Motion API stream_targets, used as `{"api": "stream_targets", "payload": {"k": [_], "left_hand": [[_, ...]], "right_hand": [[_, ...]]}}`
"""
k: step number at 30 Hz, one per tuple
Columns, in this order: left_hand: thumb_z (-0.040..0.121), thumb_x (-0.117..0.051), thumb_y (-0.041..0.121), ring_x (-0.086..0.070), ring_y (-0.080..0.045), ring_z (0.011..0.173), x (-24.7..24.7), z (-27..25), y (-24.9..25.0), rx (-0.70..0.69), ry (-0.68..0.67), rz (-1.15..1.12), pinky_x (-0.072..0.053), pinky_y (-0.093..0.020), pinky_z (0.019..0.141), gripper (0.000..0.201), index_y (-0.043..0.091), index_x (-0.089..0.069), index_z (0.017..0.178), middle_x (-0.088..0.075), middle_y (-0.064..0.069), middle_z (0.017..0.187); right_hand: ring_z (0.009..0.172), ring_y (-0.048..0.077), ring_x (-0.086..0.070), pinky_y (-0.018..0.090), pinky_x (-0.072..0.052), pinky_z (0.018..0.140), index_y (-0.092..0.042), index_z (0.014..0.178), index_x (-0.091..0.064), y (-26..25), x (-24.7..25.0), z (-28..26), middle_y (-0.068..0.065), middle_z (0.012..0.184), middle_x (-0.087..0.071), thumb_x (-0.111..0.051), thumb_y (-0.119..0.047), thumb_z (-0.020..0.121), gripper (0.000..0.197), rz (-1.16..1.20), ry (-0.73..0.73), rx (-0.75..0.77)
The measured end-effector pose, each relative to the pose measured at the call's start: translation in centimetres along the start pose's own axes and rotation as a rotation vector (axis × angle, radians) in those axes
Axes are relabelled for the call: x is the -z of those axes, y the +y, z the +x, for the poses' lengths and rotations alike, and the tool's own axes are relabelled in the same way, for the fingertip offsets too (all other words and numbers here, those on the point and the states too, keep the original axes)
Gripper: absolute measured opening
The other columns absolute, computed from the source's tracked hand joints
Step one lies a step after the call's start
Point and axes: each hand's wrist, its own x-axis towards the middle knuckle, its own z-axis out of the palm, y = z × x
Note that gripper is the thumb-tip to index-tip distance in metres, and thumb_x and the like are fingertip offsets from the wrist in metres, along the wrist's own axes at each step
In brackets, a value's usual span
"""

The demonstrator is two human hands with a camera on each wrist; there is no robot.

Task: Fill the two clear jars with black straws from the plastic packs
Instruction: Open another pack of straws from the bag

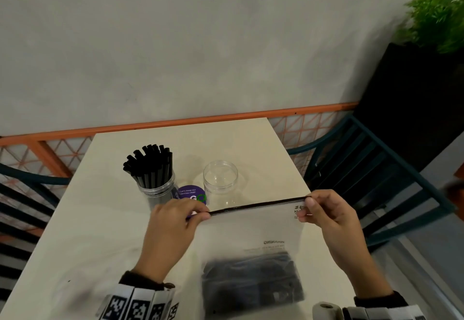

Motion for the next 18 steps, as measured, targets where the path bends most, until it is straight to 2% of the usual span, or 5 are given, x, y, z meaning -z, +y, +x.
{"api": "stream_targets", "payload": {"k": [4,7,11,14,18], "left_hand": [[0.074,-0.072,0.027,-0.056,-0.011,0.064,2.0,-0.5,-1.4,0.117,0.042,0.049,-0.049,-0.037,0.065,0.004,0.026,-0.068,0.075,-0.065,0.014,0.069],[0.076,-0.071,0.011,-0.054,-0.011,0.065,2.8,-0.7,-2.6,0.182,0.061,0.051,-0.043,-0.024,0.061,0.009,0.019,-0.067,0.077,-0.068,0.004,0.074],[0.08,-0.065,0.005,-0.057,0.004,0.078,2.2,-0.7,-2.7,0.298,0.054,-0.156,-0.042,-0.005,0.061,0.014,0.018,-0.06,0.076,-0.065,0.003,0.078],[0.08,-0.067,0.022,-0.058,-0.011,0.071,1.1,-0.7,-2.0,0.376,0.026,-0.206,-0.041,-0.013,0.059,0.011,0.016,-0.058,0.076,-0.062,0.002,0.079],[0.072,-0.074,0.03,-0.047,-0.031,0.093,-1.0,-1.0,-1.2,0.317,0.092,0.208,-0.036,-0.041,0.078,0.029,0.019,-0.062,0.096,-0.055,-0.009,0.101]], "right_hand": [[0.063,0.014,-0.064,0.025,-0.056,0.065,-0.013,0.081,-0.063,0.0,0.7,0.4,0.006,0.067,-0.067,-0.06,-0.028,0.078,0.015,0.028,0.059,0.01],[0.064,0.013,-0.063,0.023,-0.056,0.066,-0.016,0.082,-0.063,0.1,0.8,0.5,0.005,0.068,-0.067,-0.065,-0.048,0.071,0.034,0.014,0.042,0.023],[0.068,0.018,-0.061,0.029,-0.054,0.071,-0.009,0.085,-0.061,-0.2,-0.4,-0.1,0.005,0.068,-0.065,-0.058,-0.021,0.084,0.012,-0.043,-0.01,0.01],[0.065,0.018,-0.057,0.021,-0.049,0.063,-0.01,0.079,-0.062,-0.5,-1.2,-0.6,0.011,0.069,-0.063,-0.066,-0.026,0.074,0.017,-0.102,-0.072,0.015],[0.065,0.018,-0.058,0.028,-0.05,0.065,-0.021,0.071,-0.063,-0.1,-2.0,-0.8,0.005,0.069,-0.066,-0.072,-0.017,0.076,0.01,-0.177,-0.085,-0.001]]}}
